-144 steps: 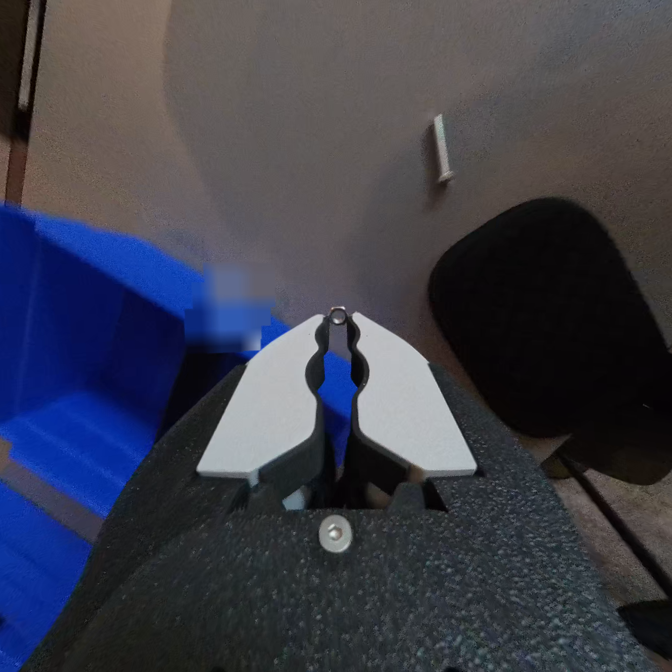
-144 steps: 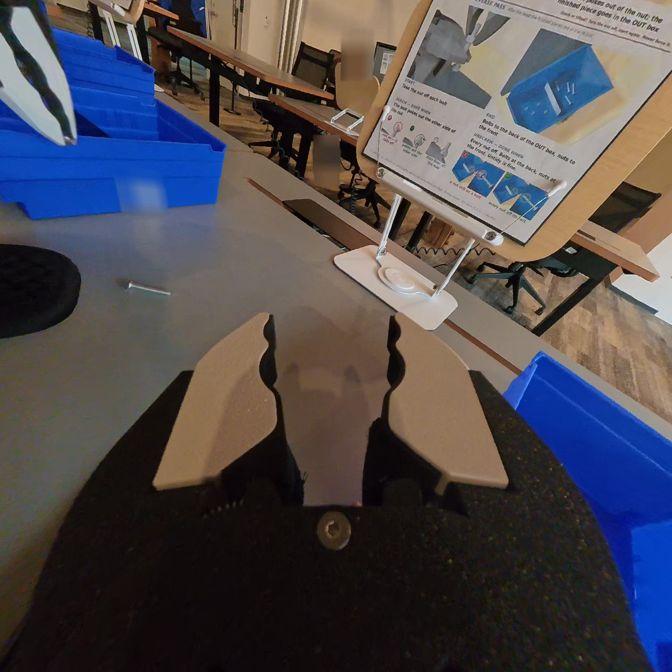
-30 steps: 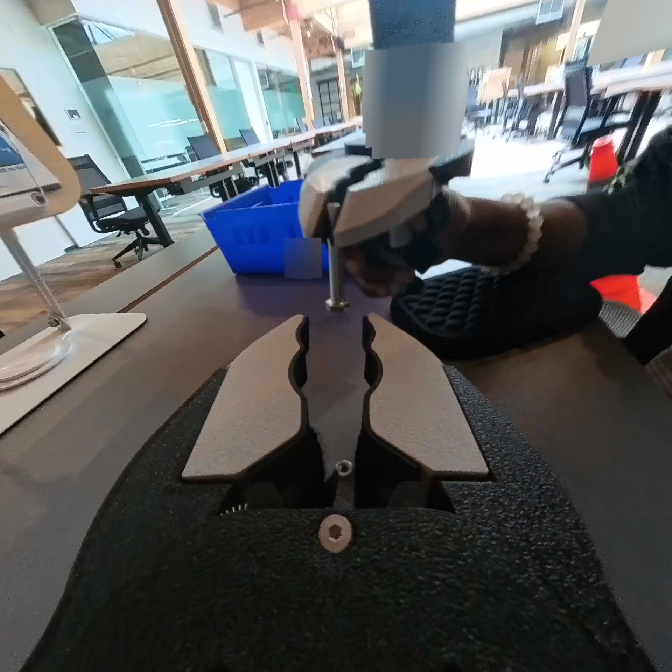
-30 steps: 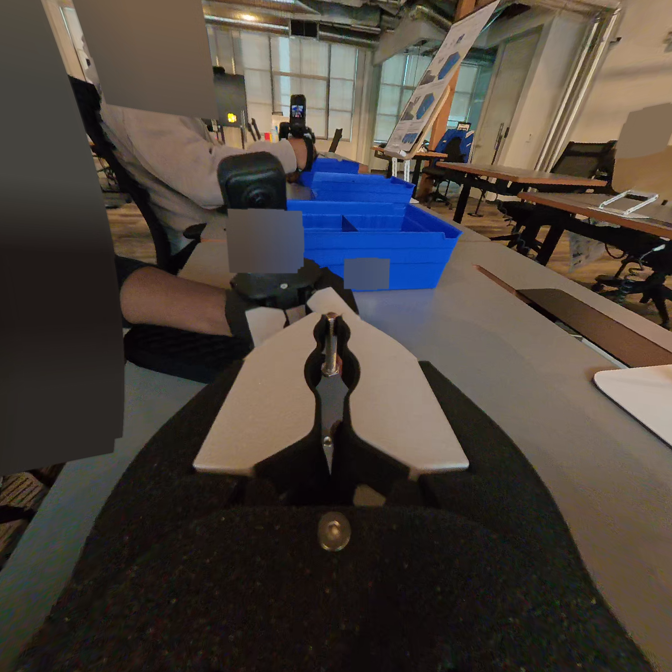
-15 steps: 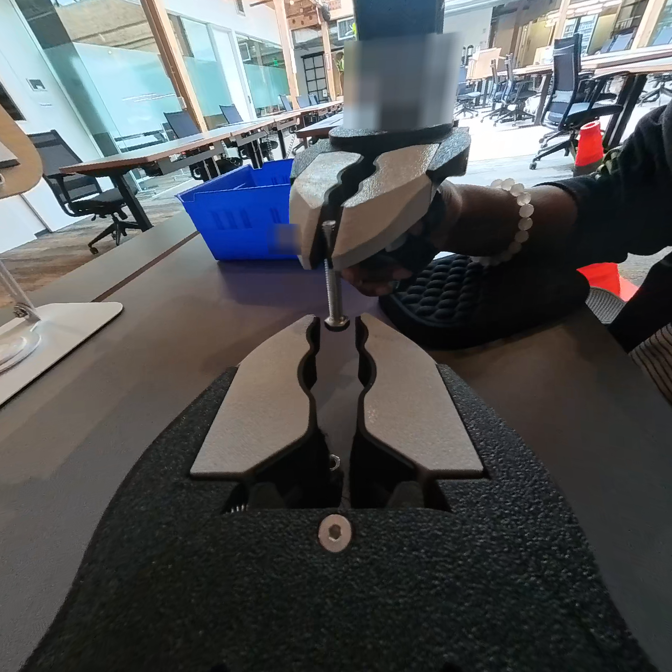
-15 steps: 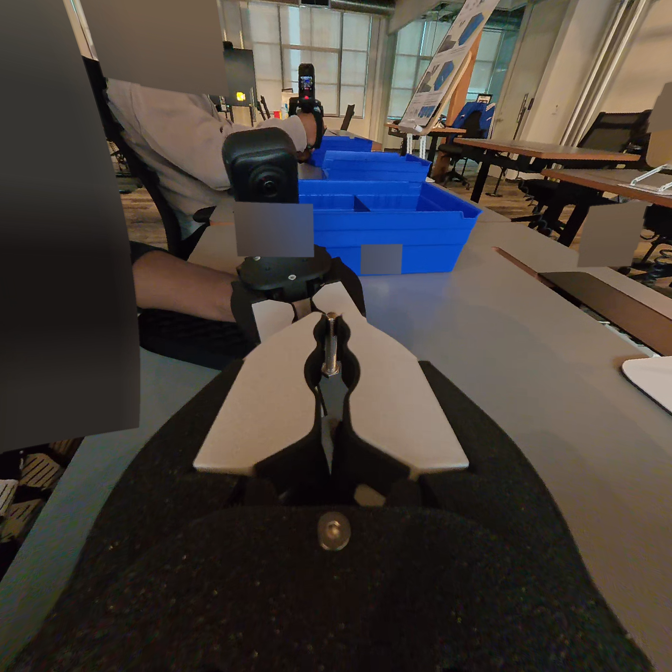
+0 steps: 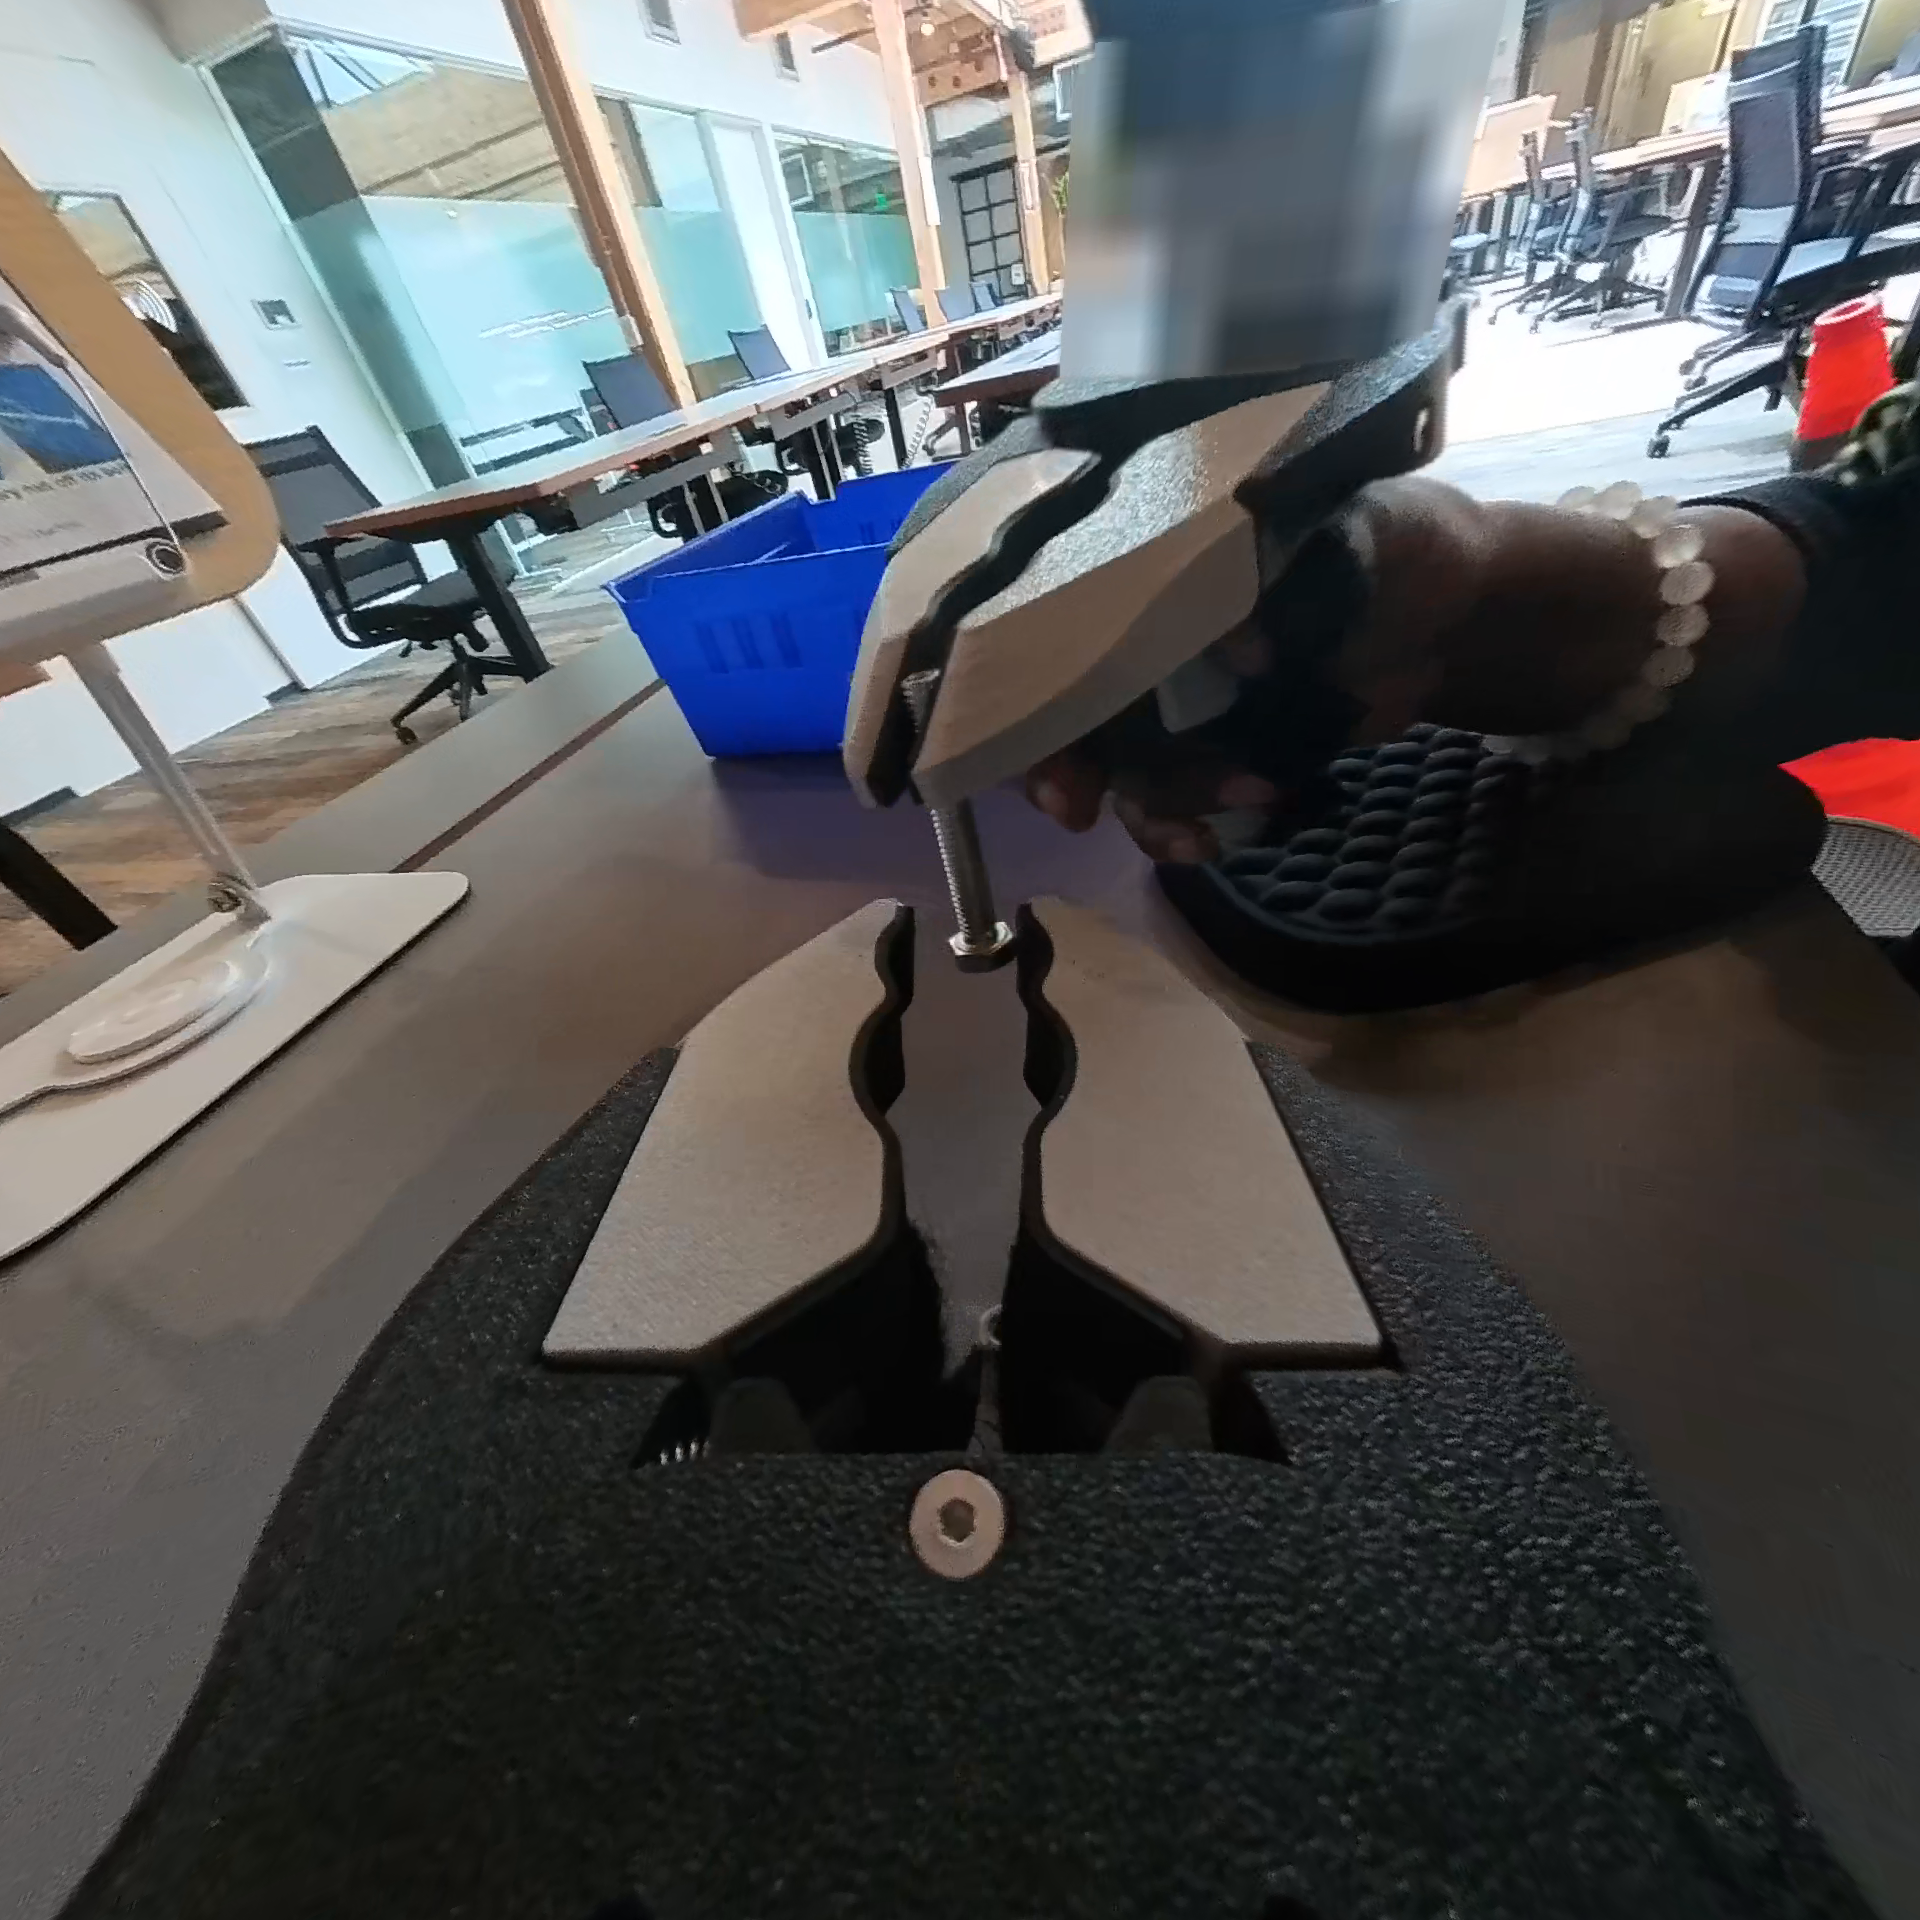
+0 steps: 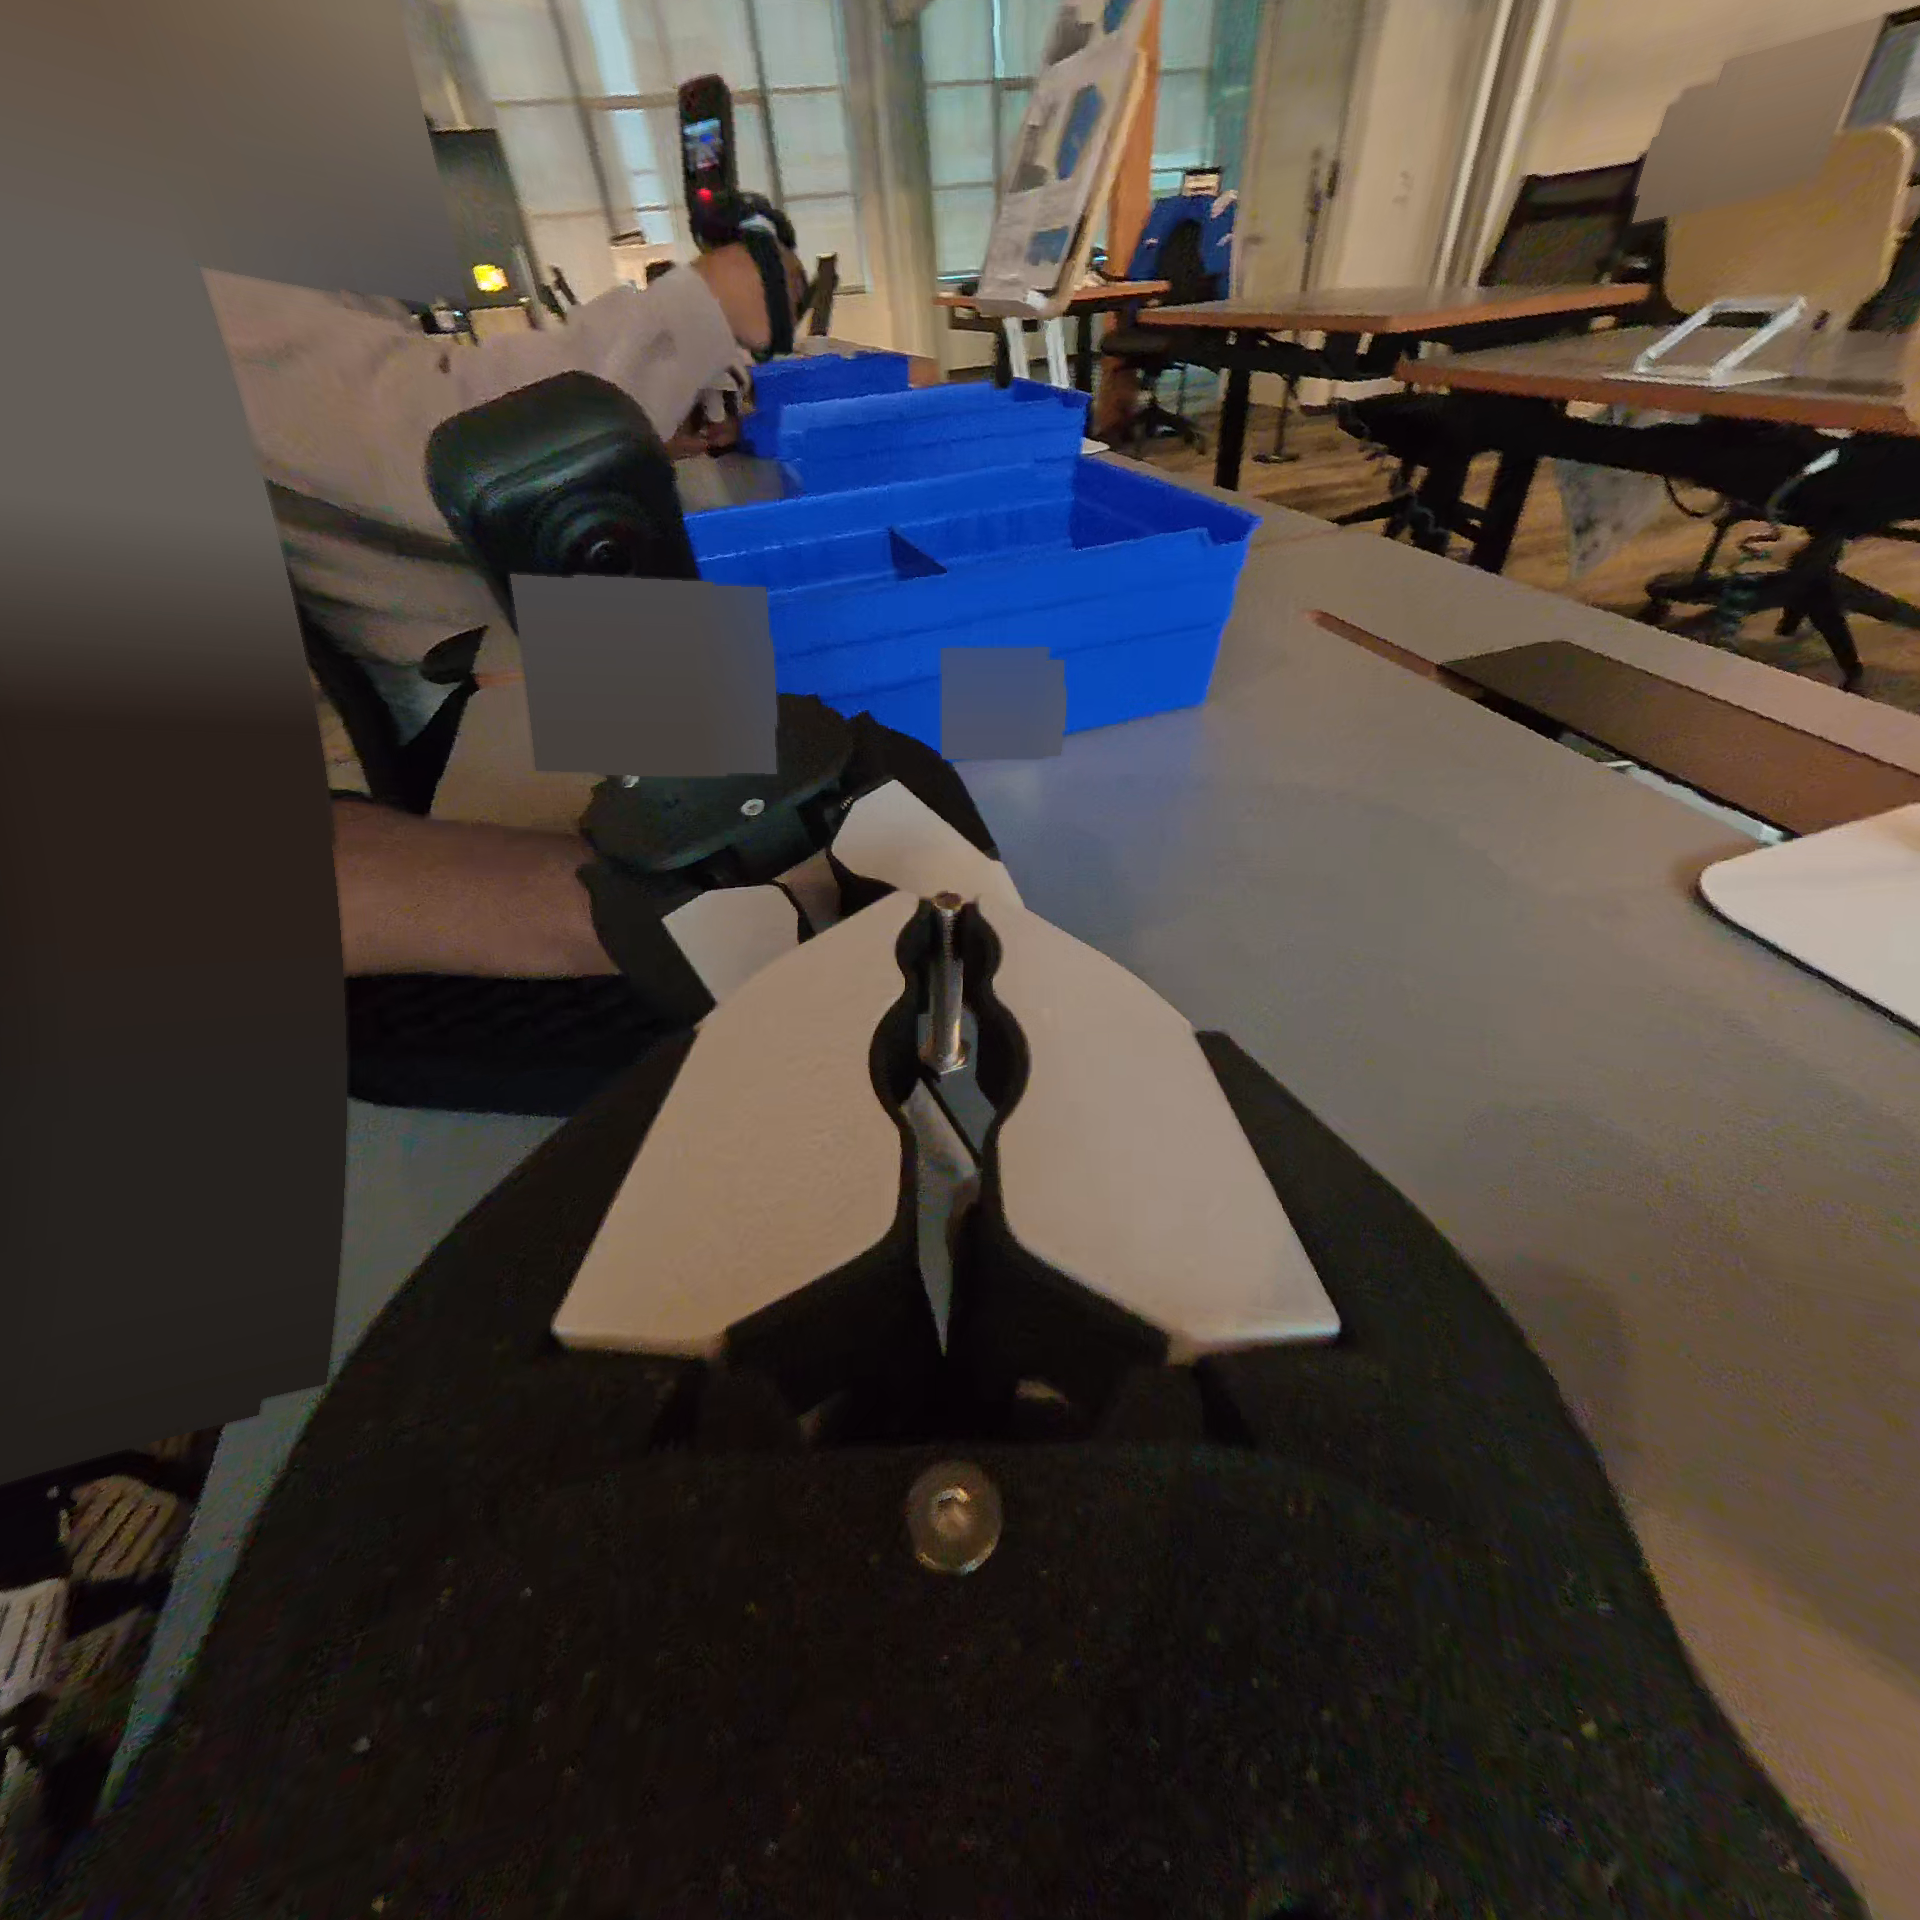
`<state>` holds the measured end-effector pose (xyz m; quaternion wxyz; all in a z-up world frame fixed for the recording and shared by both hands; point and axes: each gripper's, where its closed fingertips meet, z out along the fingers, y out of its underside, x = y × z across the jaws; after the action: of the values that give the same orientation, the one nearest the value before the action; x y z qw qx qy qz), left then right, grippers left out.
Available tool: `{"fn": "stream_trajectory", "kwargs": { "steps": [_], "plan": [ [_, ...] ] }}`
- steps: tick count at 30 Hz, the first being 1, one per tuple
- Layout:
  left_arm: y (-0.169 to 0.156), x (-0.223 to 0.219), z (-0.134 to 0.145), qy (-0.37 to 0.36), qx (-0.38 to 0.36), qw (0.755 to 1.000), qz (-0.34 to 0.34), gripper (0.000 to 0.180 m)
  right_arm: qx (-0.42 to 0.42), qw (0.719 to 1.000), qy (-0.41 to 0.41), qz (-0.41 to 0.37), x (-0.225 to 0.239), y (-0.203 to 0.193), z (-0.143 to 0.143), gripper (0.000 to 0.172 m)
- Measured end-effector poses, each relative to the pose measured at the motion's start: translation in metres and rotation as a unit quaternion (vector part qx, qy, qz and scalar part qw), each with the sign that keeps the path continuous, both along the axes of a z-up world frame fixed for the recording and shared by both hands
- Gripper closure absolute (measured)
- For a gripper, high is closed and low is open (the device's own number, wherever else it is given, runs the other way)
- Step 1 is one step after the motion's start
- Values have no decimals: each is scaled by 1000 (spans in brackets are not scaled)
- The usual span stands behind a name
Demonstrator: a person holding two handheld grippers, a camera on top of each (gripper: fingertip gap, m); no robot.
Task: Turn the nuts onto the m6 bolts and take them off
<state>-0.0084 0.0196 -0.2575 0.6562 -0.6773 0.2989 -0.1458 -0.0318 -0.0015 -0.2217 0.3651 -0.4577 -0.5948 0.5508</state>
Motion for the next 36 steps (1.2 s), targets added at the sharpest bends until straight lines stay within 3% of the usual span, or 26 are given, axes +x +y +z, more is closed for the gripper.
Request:
{"fn": "stream_trajectory", "kwargs": {
  "steps": [6, 36],
  "plan": [
    [1, 2, -4, 9, -7, 1000, -1, 162, 35, 999, 11, -23, -1, -1, 2, 167],
    [-1, 0, -4, 0, -25, 1000, -6, 171, 18, 1000, 12, -20, -1, 0, 2, 167]
  ]
}}
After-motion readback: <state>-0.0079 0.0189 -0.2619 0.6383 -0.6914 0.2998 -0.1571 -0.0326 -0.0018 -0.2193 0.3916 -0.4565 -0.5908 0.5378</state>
